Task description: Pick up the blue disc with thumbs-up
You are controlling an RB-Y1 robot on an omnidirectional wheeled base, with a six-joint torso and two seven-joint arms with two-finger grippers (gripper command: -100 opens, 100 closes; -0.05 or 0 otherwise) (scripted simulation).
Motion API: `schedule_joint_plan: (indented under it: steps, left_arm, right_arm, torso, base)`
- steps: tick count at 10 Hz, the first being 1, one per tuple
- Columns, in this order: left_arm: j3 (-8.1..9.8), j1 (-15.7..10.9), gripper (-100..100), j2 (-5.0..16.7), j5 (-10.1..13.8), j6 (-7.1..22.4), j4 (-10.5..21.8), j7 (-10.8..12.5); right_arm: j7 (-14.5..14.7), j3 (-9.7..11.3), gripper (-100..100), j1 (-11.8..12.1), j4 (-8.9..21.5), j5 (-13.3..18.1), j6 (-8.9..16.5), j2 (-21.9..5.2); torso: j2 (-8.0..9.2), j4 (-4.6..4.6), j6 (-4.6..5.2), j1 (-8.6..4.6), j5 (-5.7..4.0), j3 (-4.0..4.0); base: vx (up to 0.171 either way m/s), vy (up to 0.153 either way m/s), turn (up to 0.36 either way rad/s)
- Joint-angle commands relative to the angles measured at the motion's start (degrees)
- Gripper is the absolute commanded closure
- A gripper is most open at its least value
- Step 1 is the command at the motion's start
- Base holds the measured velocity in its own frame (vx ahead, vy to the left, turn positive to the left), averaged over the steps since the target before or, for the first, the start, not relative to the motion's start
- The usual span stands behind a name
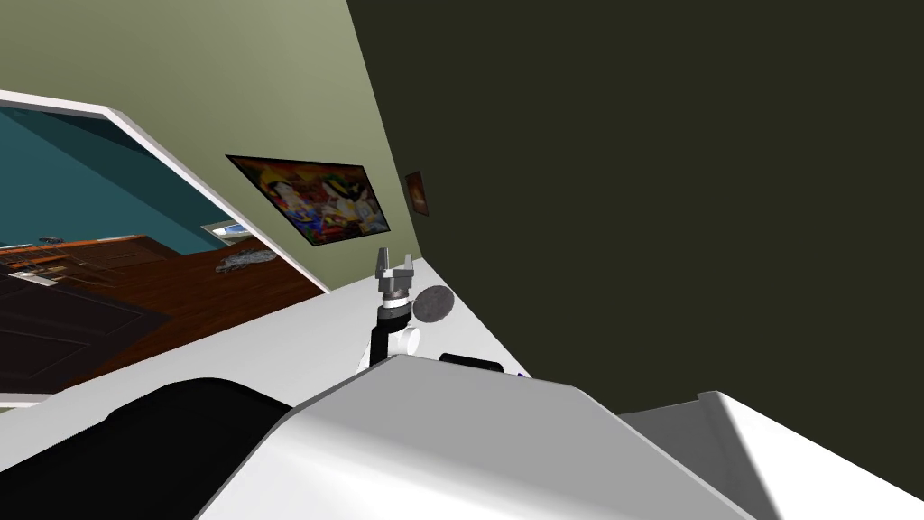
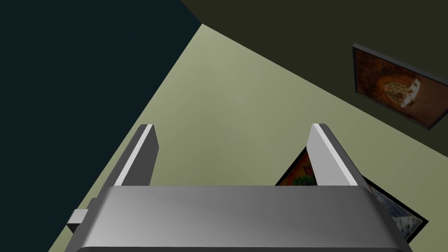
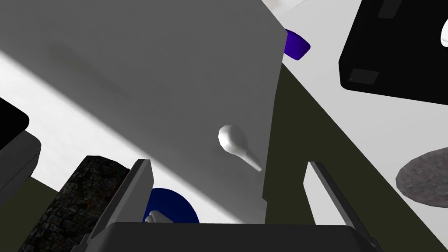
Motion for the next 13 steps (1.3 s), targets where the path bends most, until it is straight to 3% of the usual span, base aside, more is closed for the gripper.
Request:
schedule_joint_plan:
  steps: [1, 8, 13]
  left_arm:
    - [0.0, 0.0, 0, 0.0, 0.0, 0.0, 0.0, 0.0]
    - [0.0, 0.0, 0, 0.0, 0.0, 0.0, 0.0, 0.0]
    - [-0.01, 0.0, 0, 0.0, 0.0, 0.0, 0.0, 0.0]
  right_arm:
    - [0.0, -0.5, -100, 0.9, -0.2, 1.6, -0.6, -0.2]
    - [-0.2, -1.9, -100, 5.5, -0.8, 7.5, -2.0, -1.5]
    - [-0.5, -2.8, -100, 9.6, -1.5, 13.4, -1.9, -4.3]
  torso:
    - [0.0, 0.0, 0.0, 0.0, 0.0, 0.0]
    - [-0.04, -0.02, -0.02, -0.04, -0.02, -0.03]
    - [0.03, 0.0, -0.05, 0.03, 0.0, 0.01]
  base:
    - [0.071, -0.059, -0.106]
    - [0.075, -0.059, 0.005]
    - [0.085, -0.076, 0.045]
